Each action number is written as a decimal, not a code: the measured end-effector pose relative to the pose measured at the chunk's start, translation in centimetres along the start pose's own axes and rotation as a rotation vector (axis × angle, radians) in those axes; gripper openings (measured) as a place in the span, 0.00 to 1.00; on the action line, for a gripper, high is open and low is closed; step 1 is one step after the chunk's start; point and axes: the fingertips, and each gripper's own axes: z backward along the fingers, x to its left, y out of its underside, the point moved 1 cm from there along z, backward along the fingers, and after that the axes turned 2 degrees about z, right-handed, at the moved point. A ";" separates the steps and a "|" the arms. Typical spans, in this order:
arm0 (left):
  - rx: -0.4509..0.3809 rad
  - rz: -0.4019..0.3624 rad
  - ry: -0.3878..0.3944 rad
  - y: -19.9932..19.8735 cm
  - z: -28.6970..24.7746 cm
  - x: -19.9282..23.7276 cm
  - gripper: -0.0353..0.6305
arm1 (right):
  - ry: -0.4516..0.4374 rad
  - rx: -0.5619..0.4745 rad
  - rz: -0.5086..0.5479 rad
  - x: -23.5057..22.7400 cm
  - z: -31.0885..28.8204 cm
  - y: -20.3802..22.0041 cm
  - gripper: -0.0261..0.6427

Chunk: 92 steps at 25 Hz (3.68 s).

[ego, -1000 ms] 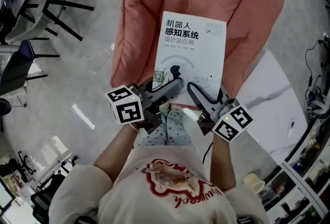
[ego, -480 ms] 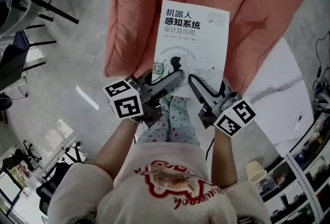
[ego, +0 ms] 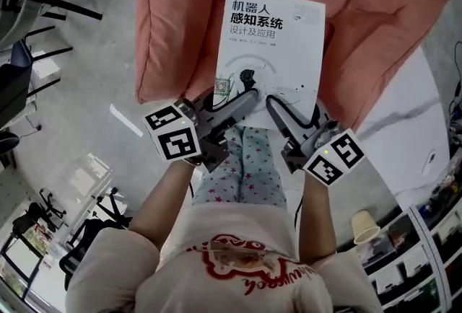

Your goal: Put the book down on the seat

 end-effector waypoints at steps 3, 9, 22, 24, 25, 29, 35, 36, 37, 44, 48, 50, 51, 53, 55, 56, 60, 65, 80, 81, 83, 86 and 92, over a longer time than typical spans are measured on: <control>0.004 0.004 0.001 0.3 -0.2 0.4 0.19 | 0.005 0.000 -0.003 -0.4 0.0 0.4 0.31; 0.018 0.009 -0.003 0.7 -0.3 1.4 0.19 | 0.015 0.000 -0.024 -1.0 -0.3 1.3 0.31; 0.028 0.064 -0.030 1.3 -0.3 2.3 0.19 | 0.030 0.043 -0.071 -1.6 -0.5 2.2 0.31; 0.029 0.083 -0.038 2.0 -0.6 3.9 0.19 | 0.036 0.057 -0.082 -2.8 -1.0 3.4 0.32; 0.032 0.094 -0.041 2.6 -0.8 5.0 0.19 | 0.040 0.065 -0.091 -3.6 -1.2 4.3 0.32; 0.054 0.135 -0.059 6.3 -1.7 9.5 0.19 | 0.057 0.089 -0.143 -6.9 -1.3 9.3 0.32; 0.088 0.146 -0.080 8.1 -0.4 13.5 0.19 | 0.076 0.104 -0.228 -8.2 -3.2 13.7 0.32; 0.090 0.149 -0.083 8.0 -0.2 13.9 0.19 | 0.078 0.107 -0.238 -8.2 -3.6 13.9 0.32; 0.093 0.153 -0.086 8.0 -0.1 14.1 0.19 | 0.080 0.111 -0.248 -8.3 -3.8 14.1 0.32; 0.088 0.096 -0.171 8.3 -0.2 15.7 0.27 | 0.146 0.154 -0.326 -9.7 -4.2 16.0 0.39; 0.039 0.059 -0.216 8.2 0.3 16.3 0.46 | 0.196 0.199 -0.296 -9.6 -4.5 17.0 0.52; 0.043 0.054 -0.240 8.1 0.6 16.5 0.47 | 0.219 0.202 -0.314 -9.7 -4.3 17.2 0.55; 0.057 0.038 -0.260 8.2 0.8 16.6 0.48 | 0.236 0.206 -0.319 -9.8 -4.2 17.4 0.57; 0.085 0.000 -0.303 8.6 0.9 16.8 0.49 | 0.273 0.221 -0.325 -9.9 -3.9 17.8 0.62; 0.090 -0.026 -0.345 8.8 1.1 16.9 0.50 | 0.311 0.244 -0.325 -10.0 -3.6 18.4 0.63; 0.091 -0.042 -0.369 8.9 1.3 16.9 0.50 | 0.333 0.257 -0.321 -10.1 -3.3 18.7 0.64; 0.117 -0.103 -0.483 9.4 2.4 17.4 0.50 | 0.433 0.278 -0.245 -10.2 -2.1 18.4 0.65; 0.098 -0.159 -0.577 9.1 3.9 17.2 0.50 | 0.431 0.252 -0.200 -9.3 -1.8 16.7 0.65; -0.097 -0.315 -0.473 0.1 2.6 3.2 0.49 | 0.454 0.081 0.095 -1.7 1.3 3.1 0.65; -0.116 -0.336 -0.452 -1.0 2.3 1.7 0.48 | 0.453 0.057 0.130 -1.0 1.4 1.4 0.65; -0.151 -0.376 -0.408 -3.2 1.6 -1.5 0.47 | 0.447 -0.003 0.197 0.8 1.6 -2.6 0.65; -0.199 -0.447 -0.351 -6.4 1.2 -6.5 0.45 | 0.426 -0.102 0.275 3.9 2.2 -8.7 0.63; -0.263 -0.553 -0.296 -10.2 1.9 -15.1 0.26 | 0.443 -0.252 0.402 10.2 4.7 -17.3 0.22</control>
